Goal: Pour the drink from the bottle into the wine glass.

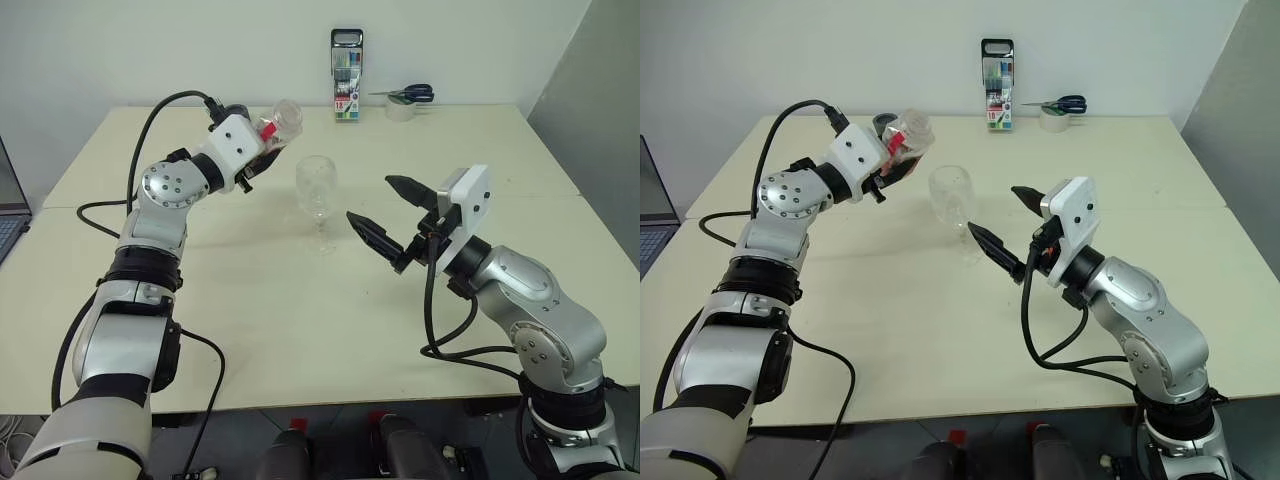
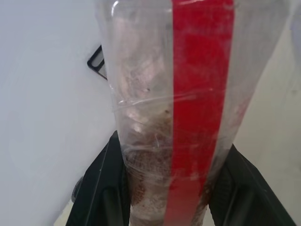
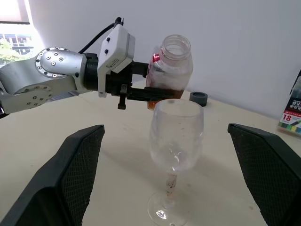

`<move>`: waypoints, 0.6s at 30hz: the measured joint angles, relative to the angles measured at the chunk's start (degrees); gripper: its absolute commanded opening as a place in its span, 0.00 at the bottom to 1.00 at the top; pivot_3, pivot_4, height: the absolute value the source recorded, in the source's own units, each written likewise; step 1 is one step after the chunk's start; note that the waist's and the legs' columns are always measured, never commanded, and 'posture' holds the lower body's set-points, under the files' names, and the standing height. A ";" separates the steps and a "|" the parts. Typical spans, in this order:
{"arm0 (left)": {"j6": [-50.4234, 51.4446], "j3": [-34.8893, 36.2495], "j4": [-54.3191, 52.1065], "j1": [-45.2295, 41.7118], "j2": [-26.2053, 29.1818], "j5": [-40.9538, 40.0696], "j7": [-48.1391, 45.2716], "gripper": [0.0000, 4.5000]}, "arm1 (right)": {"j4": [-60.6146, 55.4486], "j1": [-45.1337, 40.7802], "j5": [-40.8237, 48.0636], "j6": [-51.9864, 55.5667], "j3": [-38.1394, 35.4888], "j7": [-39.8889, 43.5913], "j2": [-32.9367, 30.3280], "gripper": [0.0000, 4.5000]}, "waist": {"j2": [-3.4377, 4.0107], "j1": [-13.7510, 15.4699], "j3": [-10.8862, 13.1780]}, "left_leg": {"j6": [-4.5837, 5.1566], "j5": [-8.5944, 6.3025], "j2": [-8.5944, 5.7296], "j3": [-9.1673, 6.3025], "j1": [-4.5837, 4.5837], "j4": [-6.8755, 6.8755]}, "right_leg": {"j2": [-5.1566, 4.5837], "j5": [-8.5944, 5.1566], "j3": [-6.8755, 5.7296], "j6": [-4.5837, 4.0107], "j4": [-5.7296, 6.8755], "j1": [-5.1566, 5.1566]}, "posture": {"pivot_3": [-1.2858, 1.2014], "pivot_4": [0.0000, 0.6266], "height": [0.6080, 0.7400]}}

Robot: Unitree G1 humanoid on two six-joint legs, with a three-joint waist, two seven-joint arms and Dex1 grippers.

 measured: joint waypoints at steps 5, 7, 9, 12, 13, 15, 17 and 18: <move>-2.41 -1.73 2.66 -1.70 0.83 2.85 0.17 0.37 | 0.00 0.00 0.01 0.00 -0.01 -0.03 0.27 1.00 | 0.00 0.01 0.00 | 0.00 0.00 -0.01 0.00 -0.01 0.00 | 0.01 0.00 -0.02 0.00 0.00 0.00 | 0.52 0.24 1.00; -4.11 -2.66 3.15 -2.63 1.39 4.74 1.03 0.37 | 0.02 -0.01 0.01 0.00 -0.01 -0.01 0.35 1.00 | 0.00 0.02 0.00 | 0.00 0.00 -0.01 0.00 -0.01 0.00 | 0.00 0.00 -0.01 0.00 0.00 0.00 | 0.52 0.24 1.00; -5.79 -3.73 3.63 -3.69 2.02 7.35 2.91 0.37 | 0.07 -0.01 0.00 -0.01 -0.01 0.02 0.41 1.00 | 0.00 0.03 0.00 | 0.01 0.00 -0.01 0.00 -0.01 0.00 | 0.01 0.00 -0.01 0.00 0.01 0.00 | 0.52 0.24 1.00; -7.62 -4.60 4.12 -4.68 2.43 9.72 4.60 0.37 | 0.14 -0.01 -0.03 -0.03 0.00 0.02 0.56 1.00 | 0.00 0.02 0.00 | 0.01 0.00 -0.02 0.01 -0.01 0.00 | 0.01 0.00 -0.01 0.01 0.01 0.00 | 0.52 0.24 1.00; -8.20 -5.21 4.73 -5.23 2.55 10.74 5.42 0.37 | 0.16 -0.01 -0.04 -0.06 0.00 0.02 0.67 1.00 | 0.00 0.02 0.00 | 0.01 0.00 -0.02 0.00 -0.01 0.01 | 0.01 0.00 -0.02 0.01 0.01 0.00 | 0.52 0.24 1.00; -9.14 -5.91 5.48 -5.89 2.79 12.35 6.49 0.37 | 0.16 -0.01 -0.13 -0.12 0.01 0.01 1.17 1.00 | 0.00 0.01 0.00 | 0.01 0.00 -0.02 0.01 -0.01 0.01 | 0.01 0.00 -0.01 0.01 0.03 -0.01 | 0.52 0.24 1.00; -10.12 -6.81 6.02 -6.60 3.42 13.74 7.32 0.37 | 0.18 -0.01 -0.30 -0.22 0.04 0.01 1.32 1.00 | 0.00 0.00 0.00 | 0.01 0.00 -0.02 0.02 -0.01 0.01 | 0.01 0.00 0.00 0.01 0.03 -0.02 | 0.52 0.24 1.00; -10.47 -7.00 6.03 -6.87 3.79 14.46 7.74 0.37 | 0.19 -0.01 -0.47 -0.34 0.06 0.02 1.34 1.00 | 0.00 0.00 0.00 | 0.01 0.00 -0.02 0.03 -0.01 0.01 | 0.01 0.00 0.00 0.01 0.04 -0.03 | 0.52 0.24 1.00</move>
